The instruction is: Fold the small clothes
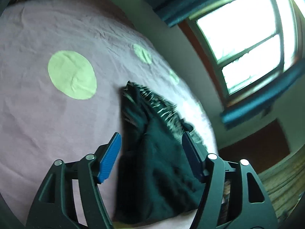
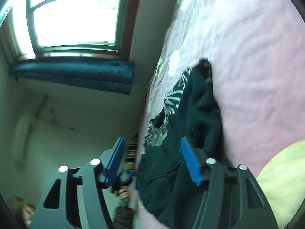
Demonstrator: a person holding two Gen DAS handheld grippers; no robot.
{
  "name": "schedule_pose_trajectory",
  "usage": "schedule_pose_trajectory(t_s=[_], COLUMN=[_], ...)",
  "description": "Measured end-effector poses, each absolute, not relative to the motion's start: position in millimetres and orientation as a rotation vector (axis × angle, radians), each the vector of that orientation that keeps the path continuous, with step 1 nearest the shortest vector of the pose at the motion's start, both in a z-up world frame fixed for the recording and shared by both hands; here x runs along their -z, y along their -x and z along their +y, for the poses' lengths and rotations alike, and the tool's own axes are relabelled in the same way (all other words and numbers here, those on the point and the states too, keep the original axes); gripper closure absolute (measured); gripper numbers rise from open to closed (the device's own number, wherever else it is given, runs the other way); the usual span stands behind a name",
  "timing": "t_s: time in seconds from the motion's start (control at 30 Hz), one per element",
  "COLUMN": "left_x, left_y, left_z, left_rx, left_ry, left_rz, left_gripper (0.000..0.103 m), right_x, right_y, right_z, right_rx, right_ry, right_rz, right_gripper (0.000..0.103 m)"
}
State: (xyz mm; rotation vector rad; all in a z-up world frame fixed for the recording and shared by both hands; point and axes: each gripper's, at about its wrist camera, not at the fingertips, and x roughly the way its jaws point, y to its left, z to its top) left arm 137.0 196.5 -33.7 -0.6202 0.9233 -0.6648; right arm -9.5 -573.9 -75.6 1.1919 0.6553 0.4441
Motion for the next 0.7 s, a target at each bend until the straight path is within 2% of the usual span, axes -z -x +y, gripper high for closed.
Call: schedule_pose_trajectory(t_s=[0.13, 0.23, 0.53, 0.6, 0.67, 0.7], left_x=[27, 27, 50, 56, 58, 59], left_y=[-145, -152, -186, -192, -193, -195], left_z=[158, 128, 73, 70, 73, 72], left_rx=[0.713, 0.741, 0.818, 0.817, 0.811, 0.804], left_ry=[0.348, 0.201, 0.118, 0.128, 0.139, 0.140], left_rz=[0.958, 0.977, 1.093, 1.118, 1.131, 1.136], left_gripper=[0.030, 0.028, 0.027, 0.030, 0.043, 0.047], right_x=[66, 64, 76, 77, 77, 77], right_y=[-6, -19, -40, -43, -45, -45], right_z=[-561, -553, -555, -554, -552, -553], right_rx=[-0.413, -0.390, -0.393, -0.388, -0.384, -0.386], right_ry=[-1.024, -0.931, -0.897, -0.886, -0.872, -0.866], right_rz=[0.733, 0.762, 0.796, 0.801, 0.805, 0.808], right_gripper=[0.041, 0.039, 0.039, 0.039, 0.039, 0.039])
